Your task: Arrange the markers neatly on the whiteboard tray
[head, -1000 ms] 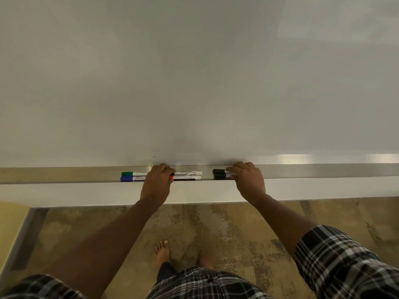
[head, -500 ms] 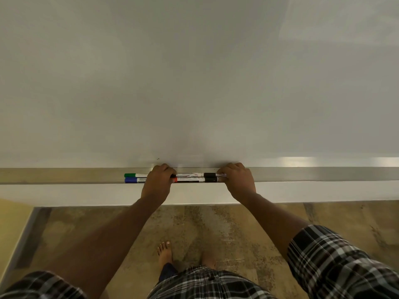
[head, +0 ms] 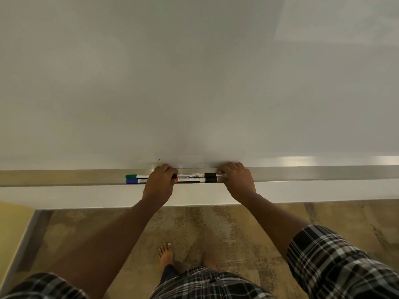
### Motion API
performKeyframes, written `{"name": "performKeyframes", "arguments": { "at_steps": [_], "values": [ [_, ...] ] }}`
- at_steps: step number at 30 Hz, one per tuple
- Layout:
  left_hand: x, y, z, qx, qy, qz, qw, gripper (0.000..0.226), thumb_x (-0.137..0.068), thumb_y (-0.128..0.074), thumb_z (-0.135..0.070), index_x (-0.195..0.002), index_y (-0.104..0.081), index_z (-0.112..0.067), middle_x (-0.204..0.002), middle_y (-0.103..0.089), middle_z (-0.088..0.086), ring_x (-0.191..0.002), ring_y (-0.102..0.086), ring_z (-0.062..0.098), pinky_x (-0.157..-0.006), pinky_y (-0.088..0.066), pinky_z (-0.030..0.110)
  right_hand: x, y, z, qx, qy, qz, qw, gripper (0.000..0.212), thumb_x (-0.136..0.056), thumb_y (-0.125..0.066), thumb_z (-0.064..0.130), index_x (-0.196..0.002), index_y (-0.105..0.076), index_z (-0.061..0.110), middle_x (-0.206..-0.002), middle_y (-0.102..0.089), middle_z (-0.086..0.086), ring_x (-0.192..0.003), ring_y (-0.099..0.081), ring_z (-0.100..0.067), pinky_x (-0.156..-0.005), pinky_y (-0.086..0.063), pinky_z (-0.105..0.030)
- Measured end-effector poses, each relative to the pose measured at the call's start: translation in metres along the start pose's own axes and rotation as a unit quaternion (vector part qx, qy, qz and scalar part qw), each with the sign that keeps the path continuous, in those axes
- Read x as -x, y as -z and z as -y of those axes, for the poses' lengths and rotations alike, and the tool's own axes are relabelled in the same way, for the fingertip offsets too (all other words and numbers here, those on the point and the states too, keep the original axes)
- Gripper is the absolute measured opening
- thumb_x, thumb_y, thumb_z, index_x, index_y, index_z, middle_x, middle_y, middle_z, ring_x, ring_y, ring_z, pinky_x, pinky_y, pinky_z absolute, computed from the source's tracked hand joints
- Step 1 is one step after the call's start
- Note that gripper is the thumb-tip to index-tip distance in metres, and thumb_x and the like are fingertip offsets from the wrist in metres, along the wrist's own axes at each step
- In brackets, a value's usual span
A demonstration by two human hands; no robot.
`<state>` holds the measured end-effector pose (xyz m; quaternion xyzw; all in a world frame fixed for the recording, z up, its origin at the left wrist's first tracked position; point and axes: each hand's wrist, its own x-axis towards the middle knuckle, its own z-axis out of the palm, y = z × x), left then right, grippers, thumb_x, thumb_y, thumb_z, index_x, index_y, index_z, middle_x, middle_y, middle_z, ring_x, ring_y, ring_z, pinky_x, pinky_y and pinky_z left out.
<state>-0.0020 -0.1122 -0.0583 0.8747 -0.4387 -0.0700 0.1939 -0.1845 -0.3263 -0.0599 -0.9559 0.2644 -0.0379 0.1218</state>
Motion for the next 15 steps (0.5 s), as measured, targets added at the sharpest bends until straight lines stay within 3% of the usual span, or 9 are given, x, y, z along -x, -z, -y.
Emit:
{"name": "performKeyframes", "arguments": {
  "at_steps": [9,12,15],
  "values": [
    [0.013,0.002,-0.013,-0.002,0.013,0.001,1.000,0.032,-0.088,-0.064,-0.020,-0.119,-0.058,-0.012,-0.119,-0.055,0.006,-0.102,-0.056,0.023,-0.088,-0.050,0.036,0.012,0.007,0.006,-0.025,0.002,0.014,1.000,0.043,-0.091,-0.062,0.047,-0.125,-0.057,0.022,-0.125,-0.058,0.001,-0.116,-0.051,-0.025,-0.091,-0.047,-0.041],
    [0.024,0.008,-0.023,-0.030,0.025,0.004,0.999,0.045,-0.089,-0.065,-0.026,-0.130,-0.051,-0.011,-0.135,-0.050,0.010,-0.122,-0.049,0.027,-0.103,-0.042,0.040,0.021,0.015,0.009,-0.014,0.015,0.020,1.000,0.052,-0.094,-0.054,0.052,-0.134,-0.051,0.019,-0.136,-0.053,-0.004,-0.127,-0.045,-0.028,-0.100,-0.042,-0.043],
    [0.031,0.010,-0.028,-0.081,0.019,-0.014,0.996,0.059,-0.093,-0.059,-0.035,-0.142,-0.038,-0.010,-0.153,-0.034,0.013,-0.142,-0.028,0.032,-0.115,-0.026,0.043,0.025,0.020,0.012,-0.006,0.031,0.021,0.999,0.059,-0.096,-0.048,0.055,-0.142,-0.043,0.018,-0.147,-0.044,-0.007,-0.137,-0.036,-0.028,-0.109,-0.035,-0.044]
  ]
}}
